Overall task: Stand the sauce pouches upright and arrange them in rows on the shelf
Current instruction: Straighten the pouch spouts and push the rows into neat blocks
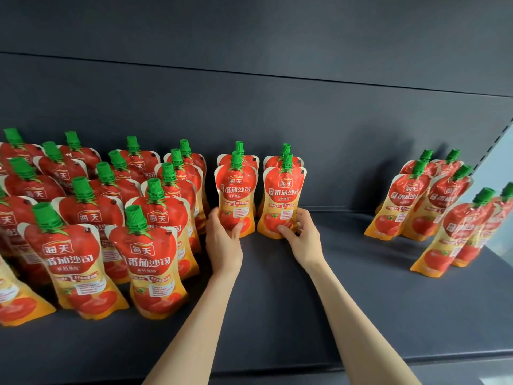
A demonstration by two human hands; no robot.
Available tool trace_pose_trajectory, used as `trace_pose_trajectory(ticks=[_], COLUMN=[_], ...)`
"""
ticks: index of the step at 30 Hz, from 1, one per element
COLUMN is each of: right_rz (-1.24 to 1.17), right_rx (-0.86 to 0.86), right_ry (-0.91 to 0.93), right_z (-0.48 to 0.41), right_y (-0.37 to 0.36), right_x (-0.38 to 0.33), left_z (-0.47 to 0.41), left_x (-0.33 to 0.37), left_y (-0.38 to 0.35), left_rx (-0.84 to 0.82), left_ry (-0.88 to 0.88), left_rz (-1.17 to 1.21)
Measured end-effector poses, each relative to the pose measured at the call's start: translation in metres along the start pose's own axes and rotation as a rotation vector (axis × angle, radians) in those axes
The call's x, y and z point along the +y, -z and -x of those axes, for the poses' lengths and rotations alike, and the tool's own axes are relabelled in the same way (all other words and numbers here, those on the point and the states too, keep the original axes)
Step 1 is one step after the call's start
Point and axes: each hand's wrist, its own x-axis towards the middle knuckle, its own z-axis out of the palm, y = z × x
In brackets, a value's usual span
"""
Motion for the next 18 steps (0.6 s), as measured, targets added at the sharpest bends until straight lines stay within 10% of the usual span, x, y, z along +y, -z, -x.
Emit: trace_pose_trajectory(ticks=[18], right_rz=[0.113], right_rx=[0.186], right_ry=[-0.024], right_z=[0.034], right_y=[0.031], right_x=[-0.007], left_z=[0.039], left_x=[0.018], left_y=[0.017], left_rx=[-0.018], left_ry=[-0.091], left_rz=[0.006])
